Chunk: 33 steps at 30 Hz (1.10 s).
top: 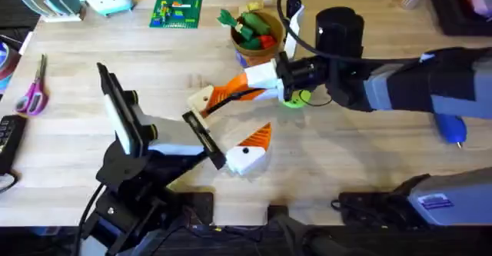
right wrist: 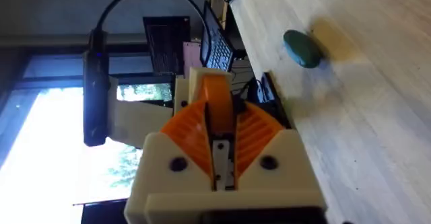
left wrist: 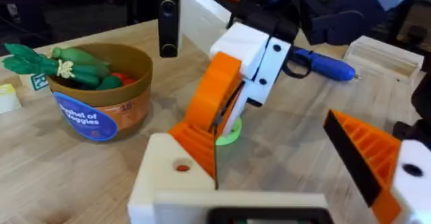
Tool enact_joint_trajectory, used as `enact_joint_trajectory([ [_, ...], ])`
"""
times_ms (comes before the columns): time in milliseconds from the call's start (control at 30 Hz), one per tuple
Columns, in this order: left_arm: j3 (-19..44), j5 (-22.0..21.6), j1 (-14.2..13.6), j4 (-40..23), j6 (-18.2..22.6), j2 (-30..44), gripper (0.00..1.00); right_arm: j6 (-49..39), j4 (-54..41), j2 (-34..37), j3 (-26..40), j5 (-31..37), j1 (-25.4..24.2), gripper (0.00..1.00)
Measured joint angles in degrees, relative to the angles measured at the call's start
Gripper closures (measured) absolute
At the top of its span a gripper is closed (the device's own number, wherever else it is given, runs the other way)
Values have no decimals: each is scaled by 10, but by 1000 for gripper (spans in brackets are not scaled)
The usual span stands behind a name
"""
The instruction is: Pick up the gripper from the table and insert it into the empty holder that is missing its gripper. Then pick up a screw, insert it into the mounting hole, and use the screwdriver to tighten it. Finally, clean up the table by picking up the vegetable and placing it into the bucket.
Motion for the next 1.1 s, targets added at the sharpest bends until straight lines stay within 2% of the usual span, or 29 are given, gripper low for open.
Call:
enact_joint_trajectory([
  [233,0,9,0,0,1,0,8,0,-2,0,0,-3,1,753],
  [533,0,18,-2,1,5,0,8,0,-5,0,0,-19,-5,675],
  [767,0,42,-6,2,10,-1,8,2,16,0,0,-21,-5,642],
  [1000,0,47,-7,2,12,-1,8,7,19,0,0,-22,-5,612],
  [1100,0,49,-7,2,12,-1,8,6,20,0,0,-24,-11,560],
])
